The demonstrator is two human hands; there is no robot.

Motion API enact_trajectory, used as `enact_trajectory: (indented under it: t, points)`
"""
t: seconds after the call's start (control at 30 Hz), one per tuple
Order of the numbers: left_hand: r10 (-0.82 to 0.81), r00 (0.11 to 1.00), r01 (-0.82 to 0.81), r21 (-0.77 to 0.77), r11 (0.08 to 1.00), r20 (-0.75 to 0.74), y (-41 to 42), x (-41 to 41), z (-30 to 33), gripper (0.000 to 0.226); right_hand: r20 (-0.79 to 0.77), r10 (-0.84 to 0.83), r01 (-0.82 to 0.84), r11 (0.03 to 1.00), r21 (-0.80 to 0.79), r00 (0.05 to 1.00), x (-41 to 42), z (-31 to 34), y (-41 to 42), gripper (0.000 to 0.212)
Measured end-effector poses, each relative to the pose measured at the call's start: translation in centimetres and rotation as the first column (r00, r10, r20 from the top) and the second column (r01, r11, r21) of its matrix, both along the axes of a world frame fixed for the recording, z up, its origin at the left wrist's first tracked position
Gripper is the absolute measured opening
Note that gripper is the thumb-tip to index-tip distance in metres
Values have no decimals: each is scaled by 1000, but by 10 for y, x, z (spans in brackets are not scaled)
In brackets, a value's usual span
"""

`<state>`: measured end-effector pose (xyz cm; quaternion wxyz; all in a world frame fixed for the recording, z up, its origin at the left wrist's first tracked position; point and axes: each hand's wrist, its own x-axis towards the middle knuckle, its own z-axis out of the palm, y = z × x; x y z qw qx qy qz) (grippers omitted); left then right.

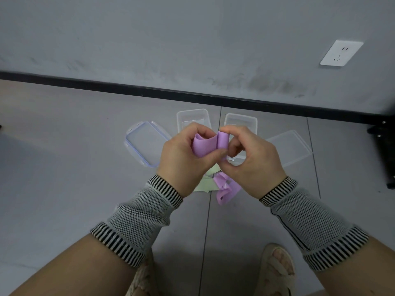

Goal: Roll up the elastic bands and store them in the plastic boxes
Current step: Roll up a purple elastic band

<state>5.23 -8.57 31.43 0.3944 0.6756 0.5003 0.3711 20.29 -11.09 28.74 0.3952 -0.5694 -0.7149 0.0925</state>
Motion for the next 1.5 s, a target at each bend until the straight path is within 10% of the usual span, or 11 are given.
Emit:
enact_trajectory:
  t: [0.3,0.83,1.5]
  points:
    - [-33,990,56,-173,983,136,8,-5,6,23,-330,102,-163,973,-165,939,2,0,2,67]
    - [-58,998,57,-25,998,-17,1,-2,-1,22,-18,51,-51,999,-2,999,4,-5,2,44]
    - [-102,976,163,-330,930,194,25,-31,13,24,-436,118,-235,946,-224,892,1,5,-2,58]
